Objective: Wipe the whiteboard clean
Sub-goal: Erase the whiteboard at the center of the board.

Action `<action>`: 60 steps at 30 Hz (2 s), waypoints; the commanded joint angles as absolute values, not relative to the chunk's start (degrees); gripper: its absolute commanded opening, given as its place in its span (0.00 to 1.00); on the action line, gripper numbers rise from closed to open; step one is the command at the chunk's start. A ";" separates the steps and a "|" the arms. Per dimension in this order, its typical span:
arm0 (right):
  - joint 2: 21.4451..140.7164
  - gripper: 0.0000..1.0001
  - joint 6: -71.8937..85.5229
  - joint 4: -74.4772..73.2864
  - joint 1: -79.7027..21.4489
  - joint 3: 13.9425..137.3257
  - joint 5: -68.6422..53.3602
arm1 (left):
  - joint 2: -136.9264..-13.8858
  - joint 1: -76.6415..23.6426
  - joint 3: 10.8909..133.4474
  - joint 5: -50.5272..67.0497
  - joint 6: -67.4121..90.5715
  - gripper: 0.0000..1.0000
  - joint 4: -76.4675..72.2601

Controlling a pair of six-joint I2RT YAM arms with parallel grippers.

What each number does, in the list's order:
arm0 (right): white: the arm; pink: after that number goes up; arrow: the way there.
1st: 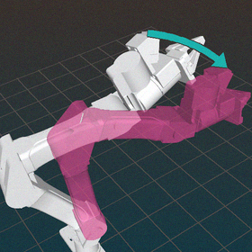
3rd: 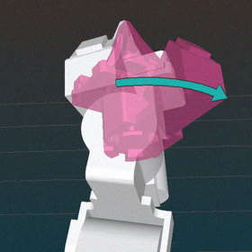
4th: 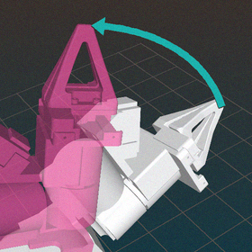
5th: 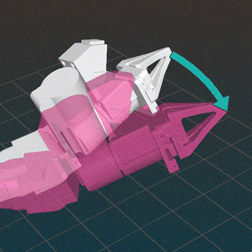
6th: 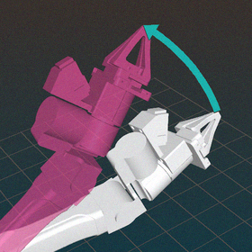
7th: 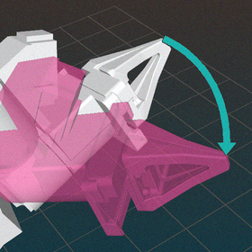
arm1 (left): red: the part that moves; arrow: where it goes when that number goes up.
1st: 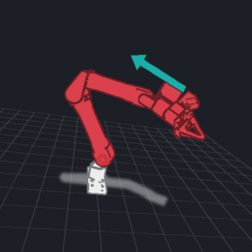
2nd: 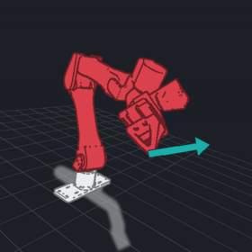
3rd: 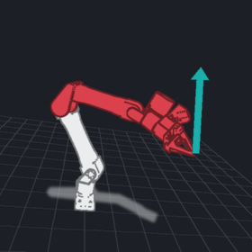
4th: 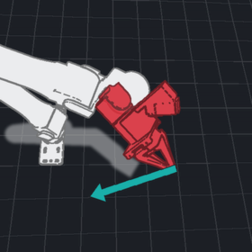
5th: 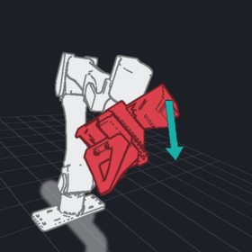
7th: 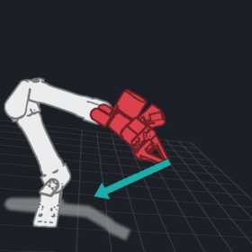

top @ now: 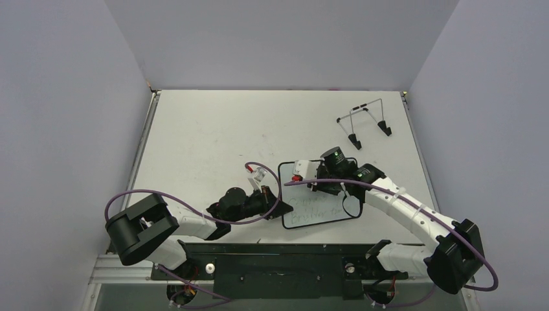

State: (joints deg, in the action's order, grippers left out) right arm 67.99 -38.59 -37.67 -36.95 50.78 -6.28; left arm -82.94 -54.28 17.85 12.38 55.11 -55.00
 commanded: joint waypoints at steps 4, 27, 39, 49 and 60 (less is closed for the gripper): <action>65.96 0.00 -49.08 -47.00 -39.53 51.53 -16.73 | -82.02 -54.79 19.88 13.85 52.81 0.00 -60.83; 65.73 0.00 -41.82 -40.98 -34.28 50.51 -12.90 | -82.97 -54.78 19.45 14.00 53.38 0.00 -62.72; 65.17 0.00 -36.35 -36.22 -30.84 50.24 -8.03 | -82.46 -54.76 18.90 13.67 53.35 0.00 -62.75; 64.61 0.00 -37.41 -35.44 -30.51 49.60 -7.99 | -81.73 -54.76 18.73 13.51 53.22 0.00 -62.58; 64.30 0.00 -41.94 -38.85 -31.20 49.79 -14.96 | -81.94 -54.76 18.98 13.83 53.24 0.00 -62.61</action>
State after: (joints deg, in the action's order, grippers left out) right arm 65.52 -44.03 -43.38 -30.83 49.80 -17.54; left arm -83.37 -54.35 17.85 12.47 55.02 -56.47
